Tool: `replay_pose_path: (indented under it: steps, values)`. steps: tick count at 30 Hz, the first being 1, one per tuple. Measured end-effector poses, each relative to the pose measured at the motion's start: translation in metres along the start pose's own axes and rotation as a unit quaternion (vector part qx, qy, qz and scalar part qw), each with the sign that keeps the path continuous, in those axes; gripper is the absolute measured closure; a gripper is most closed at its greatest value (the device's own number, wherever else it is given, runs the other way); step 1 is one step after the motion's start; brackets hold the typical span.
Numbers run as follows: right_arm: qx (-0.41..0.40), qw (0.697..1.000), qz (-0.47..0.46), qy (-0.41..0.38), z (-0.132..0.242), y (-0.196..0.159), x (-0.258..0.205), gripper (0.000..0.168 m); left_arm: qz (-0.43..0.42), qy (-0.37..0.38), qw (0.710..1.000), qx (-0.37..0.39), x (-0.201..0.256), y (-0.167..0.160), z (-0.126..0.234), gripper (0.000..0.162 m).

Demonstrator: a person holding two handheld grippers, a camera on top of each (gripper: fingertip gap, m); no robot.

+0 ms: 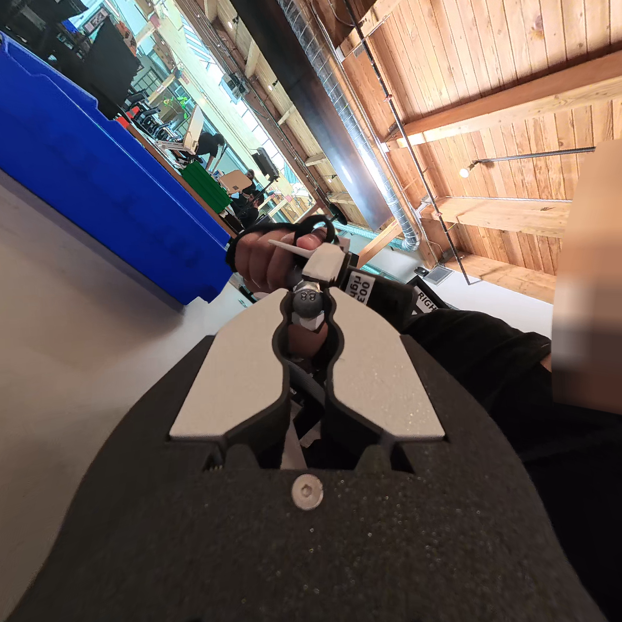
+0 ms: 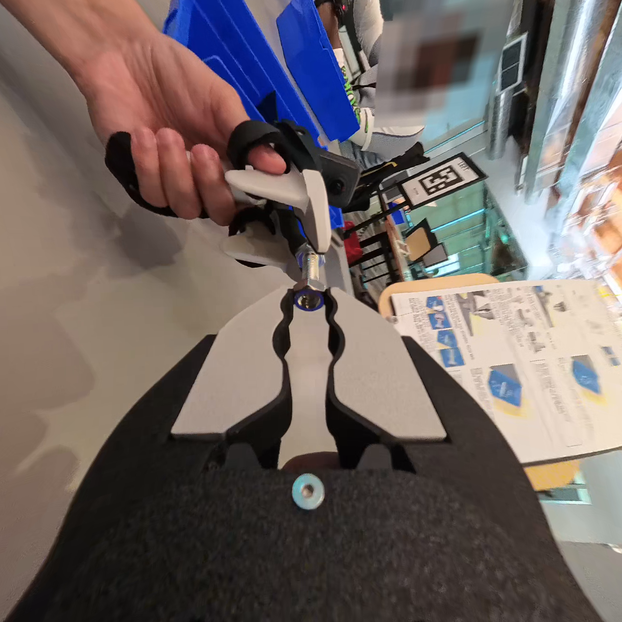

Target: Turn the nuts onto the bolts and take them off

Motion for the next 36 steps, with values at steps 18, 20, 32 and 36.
replay_pose_path:
  steps: [18, 20, 32, 36]
  values:
    - [0.131, 0.486, -0.835, 0.223, -0.018, -0.045, 0.009, 0.151, -0.255, 0.11, 0.959, -0.058, 0.029, 0.007, -0.002, 0.145]
    - [0.146, 0.444, -0.855, 0.226, -0.02, -0.047, 0.005, 0.15, -0.262, 0.119, 0.955, -0.064, 0.031, 0.008, -0.003, 0.145]
    - [0.042, 0.95, -0.3, 0.075, 0.002, -0.019, 0.017, 0.116, -0.145, 0.042, 0.988, -0.014, 0.021, 0.014, 0.01, 0.145]
    - [0.052, 0.98, -0.182, 0.064, 0.003, -0.003, 0.016, 0.13, -0.127, 0.031, 0.991, -0.025, 0.018, 0.01, 0.007, 0.145]
Point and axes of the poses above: each gripper's, where its closed fingertips meet, z back along the fingers, y out of its top, x = y × z across the jaws, the point moved 9 cm from there along z, back along the fingers, and after that the axes turned 4 degrees about x, right-handed, at the moved point
